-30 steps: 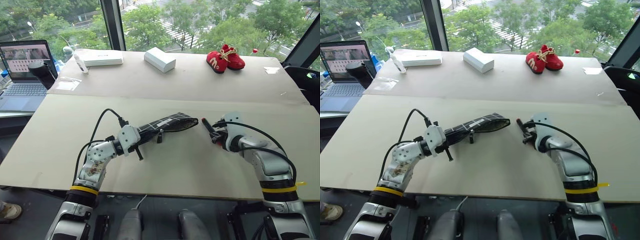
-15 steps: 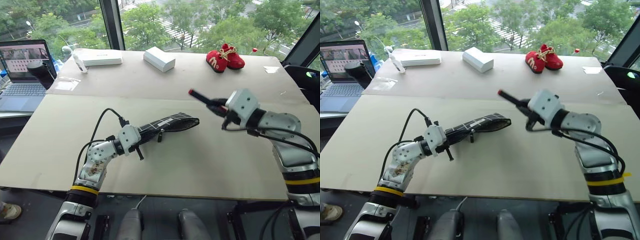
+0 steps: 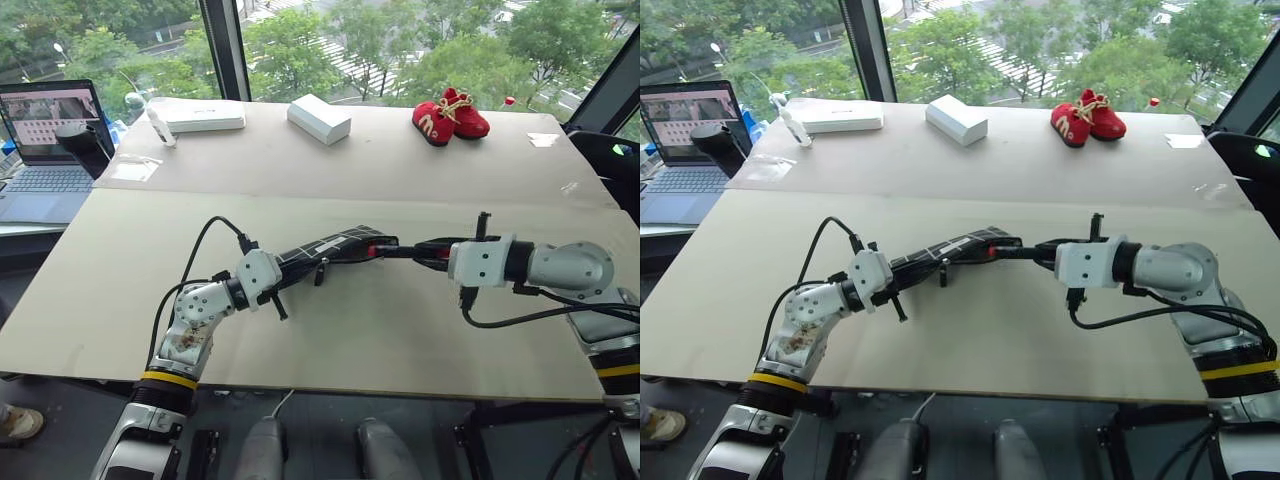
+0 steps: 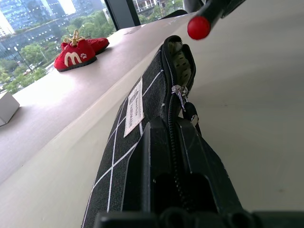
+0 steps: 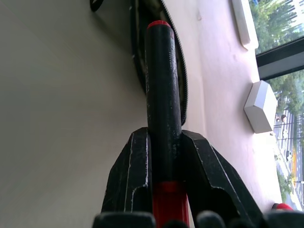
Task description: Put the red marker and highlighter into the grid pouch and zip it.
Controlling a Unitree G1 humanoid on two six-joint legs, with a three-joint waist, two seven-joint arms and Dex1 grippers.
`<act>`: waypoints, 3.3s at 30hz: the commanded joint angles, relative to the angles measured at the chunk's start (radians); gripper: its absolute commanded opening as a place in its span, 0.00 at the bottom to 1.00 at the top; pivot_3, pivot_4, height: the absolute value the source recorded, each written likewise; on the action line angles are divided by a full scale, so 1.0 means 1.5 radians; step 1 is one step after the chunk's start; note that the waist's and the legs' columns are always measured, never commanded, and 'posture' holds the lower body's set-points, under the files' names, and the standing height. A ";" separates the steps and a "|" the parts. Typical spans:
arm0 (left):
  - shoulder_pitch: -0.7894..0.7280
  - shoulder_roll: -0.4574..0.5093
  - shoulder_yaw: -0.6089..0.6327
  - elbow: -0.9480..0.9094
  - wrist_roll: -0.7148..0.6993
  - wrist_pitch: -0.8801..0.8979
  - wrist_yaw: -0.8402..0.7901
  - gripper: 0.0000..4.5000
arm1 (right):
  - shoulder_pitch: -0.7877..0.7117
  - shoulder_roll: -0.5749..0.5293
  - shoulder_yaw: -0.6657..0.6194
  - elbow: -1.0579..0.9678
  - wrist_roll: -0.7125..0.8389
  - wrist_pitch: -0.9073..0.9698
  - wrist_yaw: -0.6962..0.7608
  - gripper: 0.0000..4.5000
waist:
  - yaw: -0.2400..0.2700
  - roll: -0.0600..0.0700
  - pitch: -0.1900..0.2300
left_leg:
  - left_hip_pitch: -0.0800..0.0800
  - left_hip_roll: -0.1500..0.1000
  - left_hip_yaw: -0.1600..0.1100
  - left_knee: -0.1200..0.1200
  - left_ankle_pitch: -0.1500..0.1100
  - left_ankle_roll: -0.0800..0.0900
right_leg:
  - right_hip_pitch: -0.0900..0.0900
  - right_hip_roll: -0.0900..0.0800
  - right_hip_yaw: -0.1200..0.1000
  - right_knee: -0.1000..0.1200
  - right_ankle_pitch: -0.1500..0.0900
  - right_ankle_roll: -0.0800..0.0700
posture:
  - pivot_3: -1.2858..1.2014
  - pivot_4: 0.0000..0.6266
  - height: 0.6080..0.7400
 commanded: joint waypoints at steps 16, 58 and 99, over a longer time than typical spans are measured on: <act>-0.020 0.002 0.005 -0.017 -0.007 0.000 -0.009 0.00 | -0.115 0.136 0.116 0.032 -0.113 -0.013 -0.035 0.12 | 0.000 0.000 0.000 | 0.000 0.000 0.000 0.000 0.000 0.000 | 0.000 0.000 0.000 0.000 0.000 0.000 | 0.52 0.24 0.92; -0.014 0.001 0.003 -0.018 -0.007 -0.003 -0.009 0.00 | 0.036 0.282 0.028 -0.190 0.338 0.649 -0.132 0.92 | -0.015 0.000 0.000 | -0.001 0.000 -0.001 0.000 0.000 0.000 | -0.001 0.000 0.000 0.001 0.000 0.000 | 0.52 0.24 0.92; -0.007 -0.007 0.003 -0.018 -0.005 -0.004 -0.001 0.00 | 0.001 0.135 -0.072 -0.031 0.242 0.563 -0.118 0.01 | -0.008 0.000 0.000 | -0.001 0.000 -0.001 0.000 0.000 0.000 | 0.000 0.000 -0.001 0.000 0.000 0.000 | 0.52 0.24 0.92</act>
